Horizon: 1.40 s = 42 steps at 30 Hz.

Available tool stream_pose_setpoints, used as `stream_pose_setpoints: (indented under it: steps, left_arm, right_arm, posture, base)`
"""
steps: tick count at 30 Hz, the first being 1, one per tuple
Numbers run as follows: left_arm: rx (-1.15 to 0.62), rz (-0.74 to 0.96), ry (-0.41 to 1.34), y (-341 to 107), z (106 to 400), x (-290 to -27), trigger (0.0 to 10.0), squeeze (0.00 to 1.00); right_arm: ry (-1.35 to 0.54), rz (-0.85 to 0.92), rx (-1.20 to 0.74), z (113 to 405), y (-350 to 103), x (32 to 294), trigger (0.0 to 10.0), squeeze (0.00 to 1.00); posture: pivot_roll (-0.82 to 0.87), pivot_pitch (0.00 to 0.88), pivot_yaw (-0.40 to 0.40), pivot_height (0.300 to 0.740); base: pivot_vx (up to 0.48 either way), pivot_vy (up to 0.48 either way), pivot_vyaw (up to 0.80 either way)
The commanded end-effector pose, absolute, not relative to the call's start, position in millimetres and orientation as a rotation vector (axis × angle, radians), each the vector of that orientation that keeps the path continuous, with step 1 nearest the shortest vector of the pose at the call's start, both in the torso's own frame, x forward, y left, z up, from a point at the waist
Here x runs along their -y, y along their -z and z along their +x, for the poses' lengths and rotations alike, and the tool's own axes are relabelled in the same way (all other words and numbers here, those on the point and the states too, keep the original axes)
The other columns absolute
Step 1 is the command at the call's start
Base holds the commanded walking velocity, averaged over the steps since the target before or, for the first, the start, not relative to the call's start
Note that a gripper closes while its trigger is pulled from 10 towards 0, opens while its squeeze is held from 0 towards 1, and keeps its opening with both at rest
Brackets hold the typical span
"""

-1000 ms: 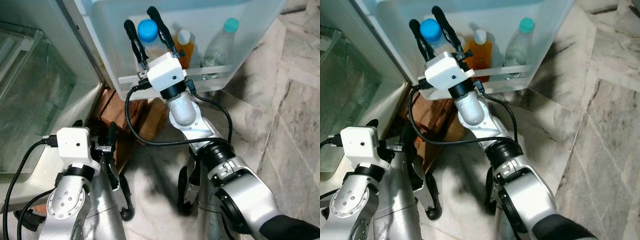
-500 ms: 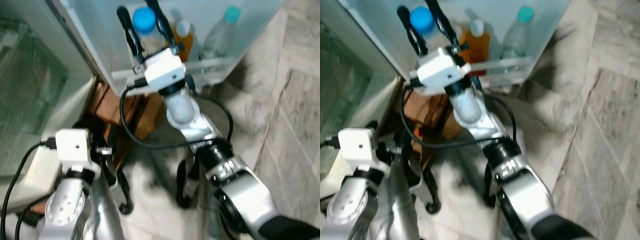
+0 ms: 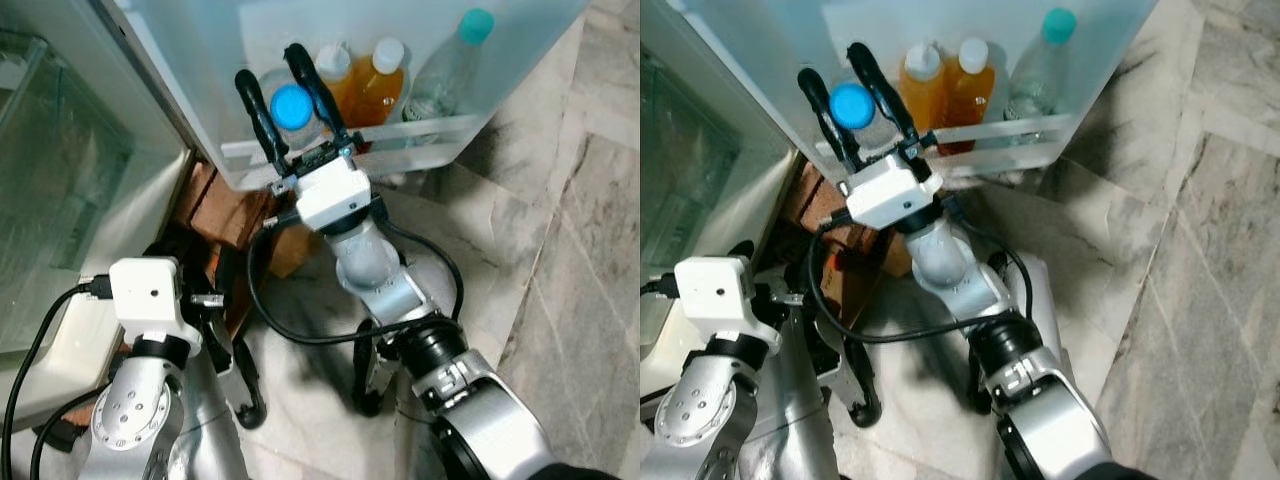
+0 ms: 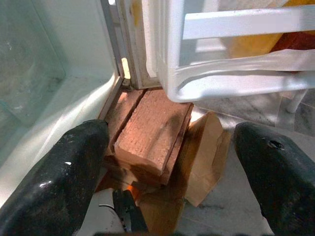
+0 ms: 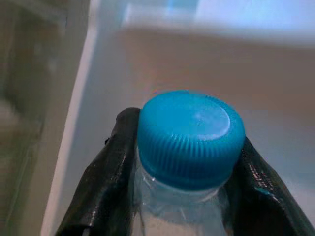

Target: Restocking fridge

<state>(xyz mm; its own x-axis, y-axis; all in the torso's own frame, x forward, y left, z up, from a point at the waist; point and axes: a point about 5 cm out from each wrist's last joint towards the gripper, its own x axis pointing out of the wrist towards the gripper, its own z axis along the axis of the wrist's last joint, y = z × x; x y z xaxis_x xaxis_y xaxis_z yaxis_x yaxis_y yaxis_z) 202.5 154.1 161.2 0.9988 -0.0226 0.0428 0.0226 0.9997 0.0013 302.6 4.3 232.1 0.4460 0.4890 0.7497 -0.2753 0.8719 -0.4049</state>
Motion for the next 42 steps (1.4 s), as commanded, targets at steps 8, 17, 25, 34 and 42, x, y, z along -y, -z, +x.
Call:
stream_pose_setpoints:
  steps: [8, 17, 25, 34, 42]
  left_arm:
    - [0.011, 0.006, 0.021, -155, 201, -155, 10.0, 0.0]
    - [0.022, 0.015, 0.044, -153, 212, -152, 10.0, 0.0]
    - [0.029, 0.025, 0.034, -148, 226, -159, 10.0, 0.0]
    - [0.047, 0.039, 0.04, -142, 240, -164, 10.0, 0.0]
    - [0.081, 0.033, 0.067, -140, 255, -160, 10.0, 0.0]
  right_arm:
    - [-0.408, -0.251, 0.661, 335, -197, 6, 10.0, 0.0]
    - [-0.412, -0.244, 0.497, 364, -212, 6, 10.0, 1.0]
    - [-0.567, -0.187, 0.58, 357, -250, 0, 10.0, 1.0]
    - [-0.588, -0.129, 0.61, 331, -248, 26, 10.0, 1.0]
    - [-0.472, -0.077, 0.622, 311, -239, 58, 10.0, 1.0]
  posture:
    - [0.18, 0.464, -0.004, 0.428]
    - [0.18, 0.414, 0.004, 0.428]
    - [0.17, 0.322, -0.001, 0.428]
    - [0.14, 0.203, 0.001, 0.428]
    - [0.12, 0.1, 0.014, 0.428]
  base:
    - [0.0, 0.0, 0.0]
    - [0.0, 0.0, 0.0]
    - [0.0, 0.0, 0.0]
    - [0.0, 0.0, 0.0]
    - [0.0, 0.0, 0.0]
